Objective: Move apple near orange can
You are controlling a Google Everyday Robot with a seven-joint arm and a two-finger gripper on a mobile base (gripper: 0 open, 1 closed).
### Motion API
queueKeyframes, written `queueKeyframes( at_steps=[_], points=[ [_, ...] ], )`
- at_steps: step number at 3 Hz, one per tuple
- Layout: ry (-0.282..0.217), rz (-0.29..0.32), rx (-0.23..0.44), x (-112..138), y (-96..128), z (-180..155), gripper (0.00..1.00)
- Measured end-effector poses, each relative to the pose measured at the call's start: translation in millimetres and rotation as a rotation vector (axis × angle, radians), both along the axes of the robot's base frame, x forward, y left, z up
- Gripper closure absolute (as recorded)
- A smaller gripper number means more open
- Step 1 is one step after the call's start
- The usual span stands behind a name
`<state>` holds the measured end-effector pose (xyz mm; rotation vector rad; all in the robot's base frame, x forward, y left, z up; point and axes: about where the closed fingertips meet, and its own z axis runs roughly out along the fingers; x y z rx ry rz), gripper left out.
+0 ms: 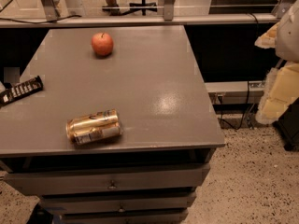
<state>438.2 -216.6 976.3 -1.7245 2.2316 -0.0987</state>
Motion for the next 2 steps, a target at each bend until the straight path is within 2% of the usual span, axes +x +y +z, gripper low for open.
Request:
queueKeyframes(
  at_steps=[1,2],
  points=[
    [-0.004,0.001,0.002,0,1,1,0.00],
    [-0.026,0.039,0.072,22,26,-5,0.00]
  ],
)
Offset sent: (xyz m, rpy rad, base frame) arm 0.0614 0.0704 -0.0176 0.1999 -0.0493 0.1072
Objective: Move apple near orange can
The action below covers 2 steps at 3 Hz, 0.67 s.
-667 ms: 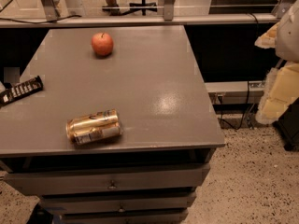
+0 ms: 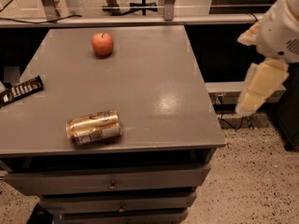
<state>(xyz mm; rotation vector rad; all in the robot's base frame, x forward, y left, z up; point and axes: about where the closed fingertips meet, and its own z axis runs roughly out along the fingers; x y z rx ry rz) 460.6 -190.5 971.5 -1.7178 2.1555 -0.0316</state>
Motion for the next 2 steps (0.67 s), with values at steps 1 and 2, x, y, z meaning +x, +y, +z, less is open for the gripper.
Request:
queueKeyframes(
  at_steps=[1,2],
  points=[
    [-0.051,0.044,0.094,43,40,-5,0.00],
    [-0.086,0.069,0.202,88,88,-12,0.00]
  ],
)
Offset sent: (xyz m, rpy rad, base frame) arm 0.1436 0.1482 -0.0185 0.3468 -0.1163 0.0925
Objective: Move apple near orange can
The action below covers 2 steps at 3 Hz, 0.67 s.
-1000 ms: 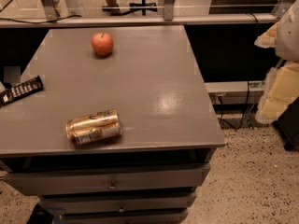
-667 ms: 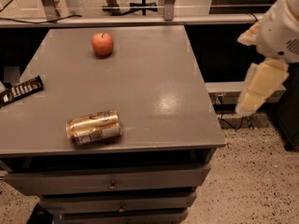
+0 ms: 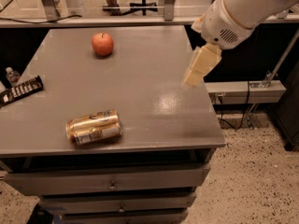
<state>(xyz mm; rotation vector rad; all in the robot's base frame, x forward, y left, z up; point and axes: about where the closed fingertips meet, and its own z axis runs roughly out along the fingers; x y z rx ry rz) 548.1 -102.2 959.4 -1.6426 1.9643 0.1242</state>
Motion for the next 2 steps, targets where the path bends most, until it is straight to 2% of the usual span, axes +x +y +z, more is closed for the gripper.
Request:
queueKeyframes(
  at_steps=[1,2],
  points=[
    [0.000,0.000,0.000,0,0,0,0.00],
    [-0.026,0.004,0.047,13,8,0,0.00]
  ],
)
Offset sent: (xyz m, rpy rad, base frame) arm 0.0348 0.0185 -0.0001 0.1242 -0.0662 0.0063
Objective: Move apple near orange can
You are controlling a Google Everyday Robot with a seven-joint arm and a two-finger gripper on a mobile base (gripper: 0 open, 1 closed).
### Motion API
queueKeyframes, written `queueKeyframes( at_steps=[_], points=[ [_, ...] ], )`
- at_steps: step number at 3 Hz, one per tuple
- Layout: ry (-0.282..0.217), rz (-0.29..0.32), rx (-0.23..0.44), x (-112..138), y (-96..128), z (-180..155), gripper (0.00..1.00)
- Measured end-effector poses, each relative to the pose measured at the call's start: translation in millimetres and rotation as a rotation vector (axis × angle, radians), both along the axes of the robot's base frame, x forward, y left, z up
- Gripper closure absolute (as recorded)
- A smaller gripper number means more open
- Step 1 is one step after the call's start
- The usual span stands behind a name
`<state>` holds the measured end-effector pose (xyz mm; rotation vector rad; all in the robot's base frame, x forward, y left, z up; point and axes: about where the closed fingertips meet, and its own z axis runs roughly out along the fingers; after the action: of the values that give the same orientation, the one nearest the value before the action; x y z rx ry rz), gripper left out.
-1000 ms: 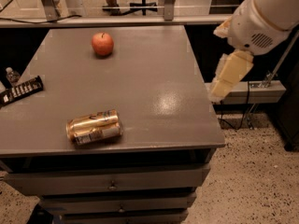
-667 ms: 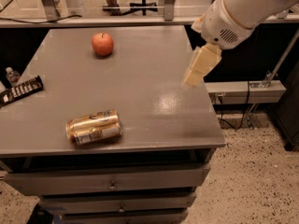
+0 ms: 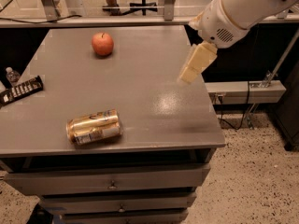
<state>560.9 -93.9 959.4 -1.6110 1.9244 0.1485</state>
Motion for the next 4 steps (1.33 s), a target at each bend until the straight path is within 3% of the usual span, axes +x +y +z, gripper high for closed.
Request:
queueKeyframes(
  at_steps=[2,3,4],
  points=[
    [-0.052,-0.057,0.246,100,58,-10,0.00],
    [-0.053,-0.111,0.368,145,82,-20,0.00],
    [-0.052,-0.124,0.470,177,115,-23,0.00]
  ],
)
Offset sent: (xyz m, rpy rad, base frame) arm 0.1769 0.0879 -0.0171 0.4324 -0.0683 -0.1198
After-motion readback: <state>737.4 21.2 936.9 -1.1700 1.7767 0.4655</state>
